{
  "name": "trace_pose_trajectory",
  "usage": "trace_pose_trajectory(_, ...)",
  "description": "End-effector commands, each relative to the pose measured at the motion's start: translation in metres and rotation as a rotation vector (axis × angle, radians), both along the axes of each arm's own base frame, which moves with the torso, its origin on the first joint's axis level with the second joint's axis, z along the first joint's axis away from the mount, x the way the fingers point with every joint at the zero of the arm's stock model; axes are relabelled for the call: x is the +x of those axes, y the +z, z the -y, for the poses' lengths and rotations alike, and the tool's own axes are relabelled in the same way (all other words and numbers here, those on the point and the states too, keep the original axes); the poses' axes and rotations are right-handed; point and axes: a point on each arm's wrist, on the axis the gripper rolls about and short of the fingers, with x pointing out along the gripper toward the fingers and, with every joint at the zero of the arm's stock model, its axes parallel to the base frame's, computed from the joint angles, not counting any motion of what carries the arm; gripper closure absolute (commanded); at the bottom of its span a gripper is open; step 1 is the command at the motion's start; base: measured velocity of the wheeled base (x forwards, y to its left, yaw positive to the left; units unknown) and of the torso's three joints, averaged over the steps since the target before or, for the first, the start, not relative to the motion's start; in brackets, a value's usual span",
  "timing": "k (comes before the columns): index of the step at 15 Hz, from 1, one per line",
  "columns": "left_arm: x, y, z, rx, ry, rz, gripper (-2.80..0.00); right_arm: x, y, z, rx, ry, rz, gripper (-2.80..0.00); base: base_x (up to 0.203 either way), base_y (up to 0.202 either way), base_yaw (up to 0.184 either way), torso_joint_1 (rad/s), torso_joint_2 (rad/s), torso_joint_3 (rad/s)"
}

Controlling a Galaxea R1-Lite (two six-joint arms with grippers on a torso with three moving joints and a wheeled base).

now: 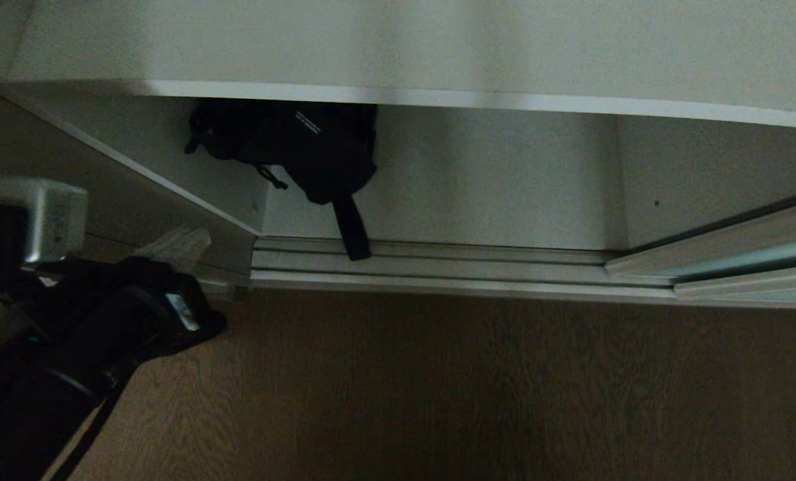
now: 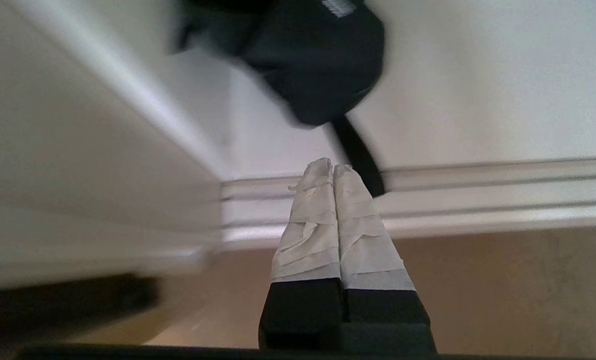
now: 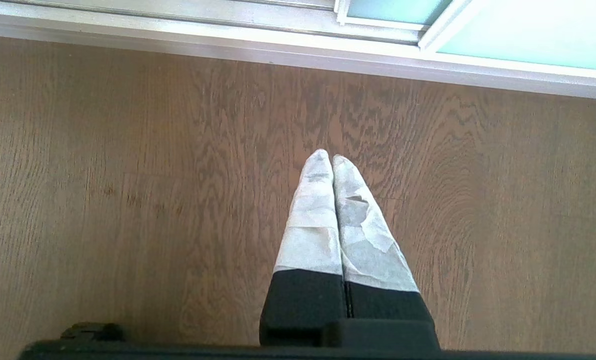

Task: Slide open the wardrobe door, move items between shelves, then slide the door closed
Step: Place the bag on the lower shelf

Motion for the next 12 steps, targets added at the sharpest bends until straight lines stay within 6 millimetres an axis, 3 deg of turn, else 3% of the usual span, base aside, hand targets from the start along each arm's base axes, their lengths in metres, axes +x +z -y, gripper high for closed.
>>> trace_pose_trajectory(1, -0.034, 0.012, -0.028, -0.030, 0.087, 0.037, 0.00, 0.000, 0.000, 0.000, 0.000, -0.001, 0.002, 0.00, 0.000, 0.000, 0.000, 0.000, 0.00, 0.000)
trace_pose_trajectory(5, -0.058, 0.010, -0.052, -0.048, 0.298, 0.004, 0.00, 0.000, 0.000, 0.000, 0.000, 0.001, 0.002, 0.00, 0.000, 0.000, 0.000, 0.000, 0.00, 0.000)
trace_pose_trajectory(9, -0.106, 0.008, -0.081, -0.082, 0.477, 0.085, 0.00, 0.000, 0.000, 0.000, 0.000, 0.001, 0.002, 0.00, 0.000, 0.000, 0.000, 0.000, 0.00, 0.000)
trace_pose_trajectory(12, -0.138, -0.013, -0.091, -0.073, 0.560, 0.152, 0.00, 0.000, 0.000, 0.000, 0.000, -0.001, 0.002, 0.00, 0.000, 0.000, 0.000, 0.000, 0.00, 0.000)
